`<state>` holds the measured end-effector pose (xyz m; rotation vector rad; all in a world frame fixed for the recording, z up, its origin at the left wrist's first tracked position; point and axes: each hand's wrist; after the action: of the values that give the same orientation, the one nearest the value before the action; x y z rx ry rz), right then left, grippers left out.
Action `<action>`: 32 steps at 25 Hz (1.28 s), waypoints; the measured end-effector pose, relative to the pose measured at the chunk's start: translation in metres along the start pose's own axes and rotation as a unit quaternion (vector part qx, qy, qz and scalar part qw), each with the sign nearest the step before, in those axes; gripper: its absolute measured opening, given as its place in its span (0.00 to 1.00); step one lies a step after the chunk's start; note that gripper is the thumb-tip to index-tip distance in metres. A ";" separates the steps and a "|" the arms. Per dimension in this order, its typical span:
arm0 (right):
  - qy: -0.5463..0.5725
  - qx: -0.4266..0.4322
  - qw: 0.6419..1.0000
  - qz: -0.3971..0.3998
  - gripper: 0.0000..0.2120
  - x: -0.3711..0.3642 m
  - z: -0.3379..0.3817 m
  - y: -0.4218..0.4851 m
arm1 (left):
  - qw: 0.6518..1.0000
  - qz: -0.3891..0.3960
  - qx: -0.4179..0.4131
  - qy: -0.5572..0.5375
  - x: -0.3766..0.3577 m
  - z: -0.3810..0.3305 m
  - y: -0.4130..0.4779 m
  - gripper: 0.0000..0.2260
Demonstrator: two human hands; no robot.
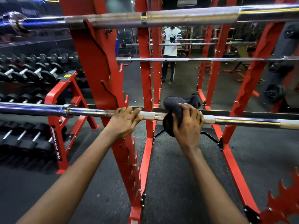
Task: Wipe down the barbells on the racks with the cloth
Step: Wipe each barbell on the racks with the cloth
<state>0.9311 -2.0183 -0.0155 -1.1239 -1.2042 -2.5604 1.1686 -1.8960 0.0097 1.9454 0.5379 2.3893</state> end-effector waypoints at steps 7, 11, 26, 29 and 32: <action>0.006 0.003 1.000 0.020 0.21 -0.035 0.065 -0.012 | 0.999 0.045 -0.021 0.013 0.008 0.015 -0.002 0.27; 0.026 0.012 1.000 0.008 0.24 -0.041 0.066 -0.016 | 0.997 0.020 -0.068 -0.037 0.004 0.041 -0.015 0.24; 0.053 -0.040 0.998 -0.003 0.25 -0.093 0.157 -0.019 | 0.998 0.019 -0.017 -0.064 -0.013 0.136 -0.071 0.24; 0.006 0.052 0.998 0.019 0.28 -0.102 0.156 -0.025 | 0.998 0.020 -0.029 -0.061 -0.012 0.138 -0.070 0.24; 0.027 0.019 0.999 -0.007 0.29 -0.095 0.135 -0.033 | 0.997 0.025 -0.033 -0.064 -0.013 0.141 -0.072 0.24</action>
<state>1.0658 -1.9207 -0.0425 -1.0357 -1.2461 -2.5491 1.2917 -1.7951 0.0012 2.0881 0.4039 2.2596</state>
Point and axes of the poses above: each hand's wrist, its own y-axis towards the middle knuckle, its own x-axis out of the back of the hand, z = x × y, and after that the axes turned 15 degrees about z, right-handed
